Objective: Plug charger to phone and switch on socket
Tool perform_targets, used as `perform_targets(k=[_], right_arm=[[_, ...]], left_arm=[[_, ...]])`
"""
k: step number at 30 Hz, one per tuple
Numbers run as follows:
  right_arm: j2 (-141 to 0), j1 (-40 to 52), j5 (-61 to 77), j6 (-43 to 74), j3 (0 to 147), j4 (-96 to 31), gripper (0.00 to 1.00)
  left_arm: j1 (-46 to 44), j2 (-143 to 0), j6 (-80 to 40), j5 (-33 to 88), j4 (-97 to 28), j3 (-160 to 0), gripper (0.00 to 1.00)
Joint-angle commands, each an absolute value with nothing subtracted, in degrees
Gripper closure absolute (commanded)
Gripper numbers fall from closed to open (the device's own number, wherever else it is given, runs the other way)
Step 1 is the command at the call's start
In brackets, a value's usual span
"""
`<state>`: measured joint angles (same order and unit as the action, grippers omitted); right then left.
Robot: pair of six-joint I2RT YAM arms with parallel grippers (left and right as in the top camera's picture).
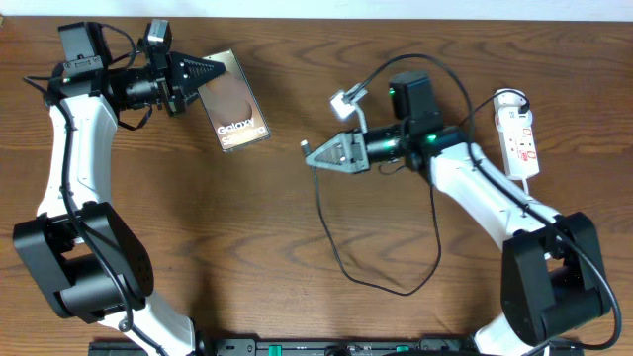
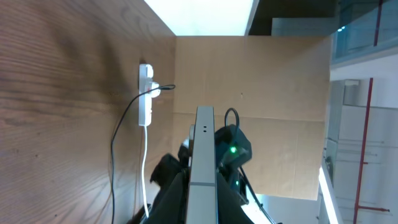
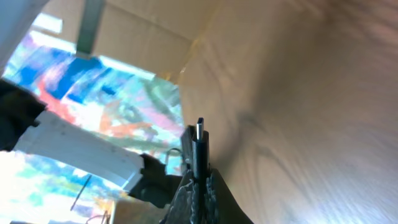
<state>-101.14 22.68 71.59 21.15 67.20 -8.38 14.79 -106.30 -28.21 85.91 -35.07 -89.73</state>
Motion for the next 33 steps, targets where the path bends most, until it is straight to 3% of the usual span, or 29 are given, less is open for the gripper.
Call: perform_targets(k=[1, 4, 8, 17, 19, 22, 25, 29, 33], right_arm=[[-101.14, 25.02, 75.37, 27.44, 66.78, -3.77, 0.99], [-100.62, 25.26, 75.40, 36.49, 66.78, 4.78, 0.99], [-96.79, 24.32, 75.37, 40.18, 66.78, 8.49, 0.99], [-81.21, 23.55, 66.35, 26.98, 63.42, -13.52, 0.99], [-76.88, 22.70, 65.45, 26.96, 59.18, -12.71, 0.99], [-69.73, 20.88, 65.41, 31.81, 50.72, -6.26, 0.99], [-65.73, 20.49, 65.21, 41.85, 42.13, 8.23, 0.99], [-67.96, 23.46, 62.94, 53.91, 34.35, 29.93, 0.99], [-74.63, 27.44, 59.75, 58.26, 33.69, 39.22, 0.99]], left_arm=[[14.66, -105.01, -26.37, 90.11, -35.14, -90.70, 0.93], [14.46, -104.88, -26.63, 90.11, -35.18, -90.70, 0.93], [13.26, -104.05, -26.57, 90.11, -35.11, -90.70, 0.93], [9.65, -101.16, -23.99, 90.13, -35.11, -90.70, 0.93], [9.39, -100.77, -23.99, 90.13, -35.11, -90.70, 0.93], [9.04, -100.62, -23.51, 90.13, -35.18, -90.70, 0.93], [7.86, -100.62, -22.22, 90.13, -35.16, -90.65, 0.93], [5.41, -100.62, -20.99, 90.08, -35.09, -90.65, 0.93], [4.36, -100.62, -21.04, 90.02, -34.85, -90.65, 0.93]])
